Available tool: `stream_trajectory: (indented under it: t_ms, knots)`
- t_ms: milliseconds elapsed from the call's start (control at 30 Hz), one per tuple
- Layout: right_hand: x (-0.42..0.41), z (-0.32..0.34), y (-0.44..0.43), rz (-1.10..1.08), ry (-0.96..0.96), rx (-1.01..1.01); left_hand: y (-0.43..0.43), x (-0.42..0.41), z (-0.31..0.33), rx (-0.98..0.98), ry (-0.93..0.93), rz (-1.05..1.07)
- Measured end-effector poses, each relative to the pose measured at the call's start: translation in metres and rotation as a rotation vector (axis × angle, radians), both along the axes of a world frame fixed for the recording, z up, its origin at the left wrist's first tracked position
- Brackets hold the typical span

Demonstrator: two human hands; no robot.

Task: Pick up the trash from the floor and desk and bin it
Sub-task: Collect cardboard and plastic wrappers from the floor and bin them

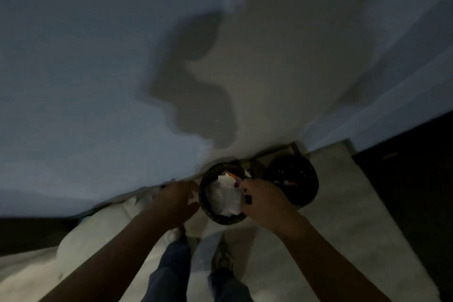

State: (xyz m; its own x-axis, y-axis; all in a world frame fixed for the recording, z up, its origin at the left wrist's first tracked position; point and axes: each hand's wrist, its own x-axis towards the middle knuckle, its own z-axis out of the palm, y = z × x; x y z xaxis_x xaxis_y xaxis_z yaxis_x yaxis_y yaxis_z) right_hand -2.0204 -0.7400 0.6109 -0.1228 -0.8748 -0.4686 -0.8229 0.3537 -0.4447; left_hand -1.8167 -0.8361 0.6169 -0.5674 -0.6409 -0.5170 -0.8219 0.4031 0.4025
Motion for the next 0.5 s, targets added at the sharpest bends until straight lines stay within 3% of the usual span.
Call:
stream_trajectory:
  t_ms: [267,500]
  knots:
    - [0.036,0.109,-0.036,0.368,0.015,-0.192,0.040,0.061,0.104,-0.198,0.046,0.310]
    - [0.146,0.180,-0.068,0.698,-0.037,-0.367,0.085,0.161,0.167,-0.387,0.061,0.628]
